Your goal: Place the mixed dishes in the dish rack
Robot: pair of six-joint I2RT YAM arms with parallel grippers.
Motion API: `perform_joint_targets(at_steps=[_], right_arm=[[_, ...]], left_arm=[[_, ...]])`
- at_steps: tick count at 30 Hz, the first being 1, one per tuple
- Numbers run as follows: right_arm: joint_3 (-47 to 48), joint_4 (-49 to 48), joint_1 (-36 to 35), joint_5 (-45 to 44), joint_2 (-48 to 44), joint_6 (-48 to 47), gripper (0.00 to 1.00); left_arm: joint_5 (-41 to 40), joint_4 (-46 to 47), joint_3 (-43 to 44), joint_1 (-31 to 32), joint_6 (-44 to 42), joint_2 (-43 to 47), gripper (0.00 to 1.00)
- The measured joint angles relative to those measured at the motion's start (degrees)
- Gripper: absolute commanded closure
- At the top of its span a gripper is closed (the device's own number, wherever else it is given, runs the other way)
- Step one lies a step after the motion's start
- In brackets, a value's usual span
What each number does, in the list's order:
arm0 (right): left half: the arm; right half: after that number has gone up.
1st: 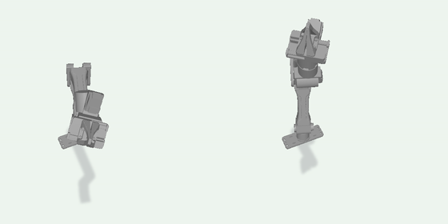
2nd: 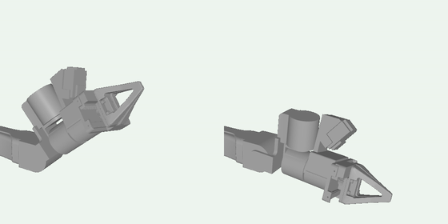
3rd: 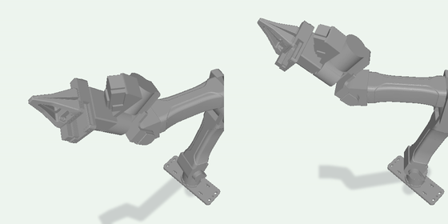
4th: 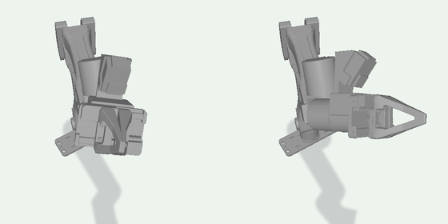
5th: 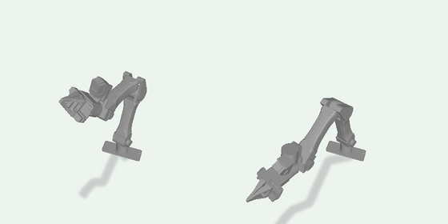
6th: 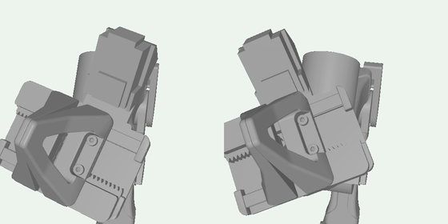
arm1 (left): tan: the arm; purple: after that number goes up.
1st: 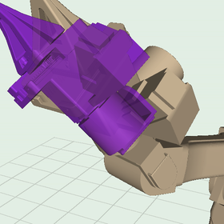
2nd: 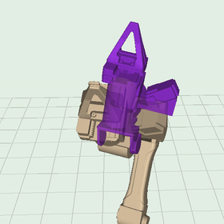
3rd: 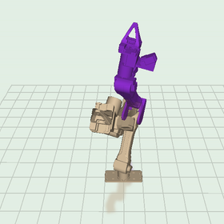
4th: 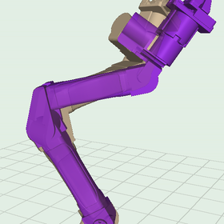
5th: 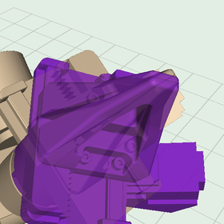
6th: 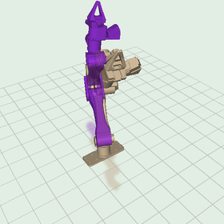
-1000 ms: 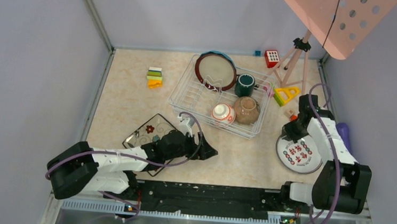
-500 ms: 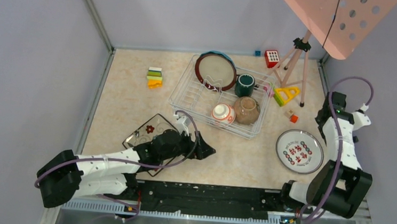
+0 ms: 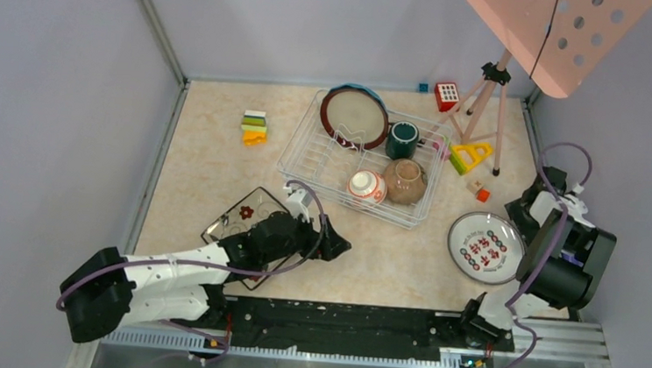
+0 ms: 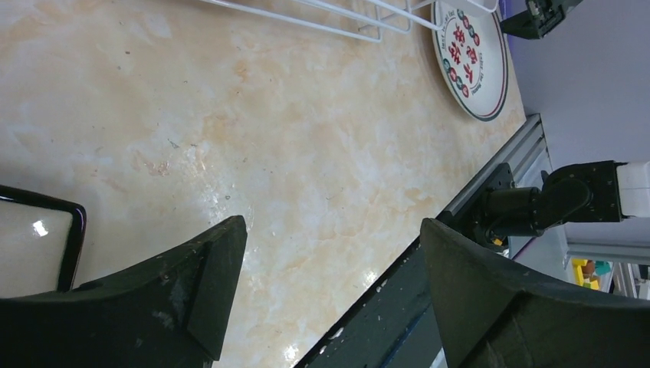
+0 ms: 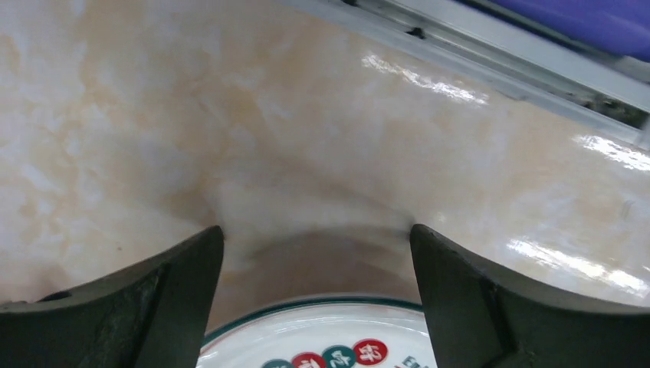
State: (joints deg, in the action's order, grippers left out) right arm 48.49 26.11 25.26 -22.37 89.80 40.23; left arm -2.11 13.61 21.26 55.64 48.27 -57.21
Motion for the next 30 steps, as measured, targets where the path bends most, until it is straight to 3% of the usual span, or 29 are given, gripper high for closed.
perform_joint_targets(at_steps=[6, 16, 22, 30], right_arm=[[-0.5, -2.7, -2.5, 2.7, 0.4, -0.7, 0.13], [-12.1, -1.8, -20.2, 9.0, -14.2, 6.5, 0.17], [-22.9, -2.6, -23.5, 17.6, -30.8, 17.1, 0.20], [-23.7, 3.1, -27.1, 25.2, -33.7, 20.3, 0.21]], left_arm=[[5.3, 2.2, 2.2, -4.3, 0.0, -8.6, 0.13], [11.9, 7.8, 7.9, -6.0, 0.9, -16.5, 0.17], [16.7, 16.5, 6.3, -4.3, 5.5, -24.5, 0.19], [19.3, 22.0, 7.0, 0.2, 10.6, -33.1, 0.22]])
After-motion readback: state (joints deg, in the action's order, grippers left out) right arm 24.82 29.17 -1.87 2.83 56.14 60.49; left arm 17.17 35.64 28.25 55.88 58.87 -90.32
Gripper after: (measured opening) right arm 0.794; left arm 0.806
